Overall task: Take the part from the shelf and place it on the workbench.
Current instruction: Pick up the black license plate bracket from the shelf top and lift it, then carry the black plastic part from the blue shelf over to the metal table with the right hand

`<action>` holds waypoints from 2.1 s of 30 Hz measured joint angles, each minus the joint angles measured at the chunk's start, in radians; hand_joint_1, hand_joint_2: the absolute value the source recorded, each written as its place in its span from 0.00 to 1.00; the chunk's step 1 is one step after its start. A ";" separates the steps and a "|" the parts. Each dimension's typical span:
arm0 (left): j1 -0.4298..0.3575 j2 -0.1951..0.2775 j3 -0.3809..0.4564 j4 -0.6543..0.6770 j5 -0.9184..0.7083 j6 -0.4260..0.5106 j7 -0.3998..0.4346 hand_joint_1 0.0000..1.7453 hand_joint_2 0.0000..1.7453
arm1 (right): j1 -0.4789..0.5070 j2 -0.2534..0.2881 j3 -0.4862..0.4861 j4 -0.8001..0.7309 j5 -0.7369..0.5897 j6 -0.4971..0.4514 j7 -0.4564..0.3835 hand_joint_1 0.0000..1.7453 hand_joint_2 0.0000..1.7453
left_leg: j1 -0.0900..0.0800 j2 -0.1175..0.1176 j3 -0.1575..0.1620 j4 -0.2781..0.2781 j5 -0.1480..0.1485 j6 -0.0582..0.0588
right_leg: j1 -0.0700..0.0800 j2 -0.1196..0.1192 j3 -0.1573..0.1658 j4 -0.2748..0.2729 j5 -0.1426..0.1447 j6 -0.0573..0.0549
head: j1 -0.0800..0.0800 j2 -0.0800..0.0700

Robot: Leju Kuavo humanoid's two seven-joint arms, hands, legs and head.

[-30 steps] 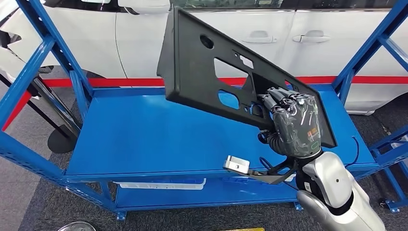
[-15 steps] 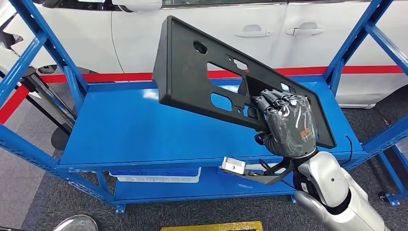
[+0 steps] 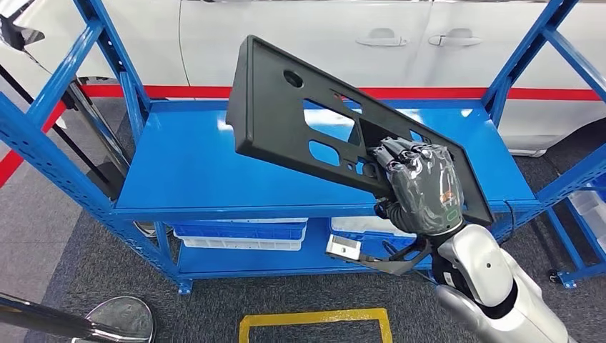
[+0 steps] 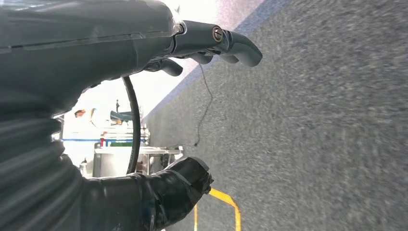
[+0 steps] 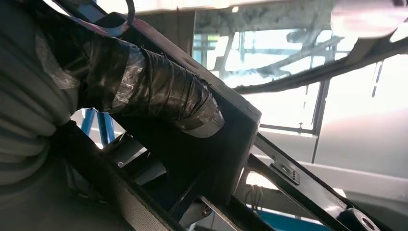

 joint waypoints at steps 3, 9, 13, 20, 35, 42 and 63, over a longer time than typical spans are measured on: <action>-0.001 -0.002 0.000 0.000 0.000 0.000 -0.001 0.00 1.00 | 0.000 0.000 0.000 0.001 -0.006 0.002 0.000 1.00 1.00 | -0.005 0.000 -0.024 0.003 0.023 -0.003 | 0.015 0.000 0.153 -0.181 0.049 -0.029 | 0.000 0.000; -0.001 -0.007 0.000 0.000 -0.001 -0.001 -0.004 0.00 1.00 | -0.002 0.001 0.000 0.001 -0.017 0.012 -0.001 1.00 1.00 | 0.000 -0.001 -0.043 0.009 0.033 -0.034 | 0.022 -0.007 0.208 -0.328 0.071 -0.061 | 0.000 0.000; -0.001 -0.002 0.000 0.000 -0.001 -0.001 -0.004 0.00 1.00 | 0.000 0.002 0.000 0.002 -0.019 0.014 -0.002 1.00 1.00 | 0.007 -0.004 -0.097 0.212 -0.132 -0.053 | 0.014 -0.012 0.153 -0.327 0.118 -0.063 | -0.001 0.000; -0.006 0.001 0.000 0.000 -0.001 -0.001 -0.008 0.00 1.00 | 0.000 0.002 0.000 0.003 -0.024 0.030 -0.005 1.00 1.00 | 0.019 -0.010 0.084 0.033 -0.089 -0.074 | 0.004 -0.015 0.037 -0.254 0.166 -0.023 | 0.000 0.000; -0.003 -0.001 0.000 0.000 -0.001 -0.001 -0.008 0.00 1.00 | 0.003 0.002 0.004 0.014 -0.024 0.030 -0.006 1.00 1.00 | 0.001 -0.001 -0.080 0.006 0.071 -0.020 | 0.023 0.001 0.216 -0.267 0.027 -0.034 | 0.001 0.000; 0.000 0.000 0.000 0.000 -0.001 -0.001 -0.007 0.00 1.00 | 0.002 0.004 0.005 0.014 -0.024 0.031 -0.006 1.00 1.00 | 0.004 -0.004 -0.123 0.114 -0.042 -0.054 | 0.018 -0.009 0.195 -0.331 0.081 -0.067 | 0.000 0.000; -0.002 0.004 0.000 0.000 -0.001 0.009 -0.001 0.00 1.00 | 0.008 0.006 0.007 0.015 -0.033 0.039 0.008 1.00 1.00 | 0.003 0.006 -0.039 -0.020 0.047 -0.013 | -0.002 0.001 0.108 -0.091 0.048 -0.007 | 0.003 0.000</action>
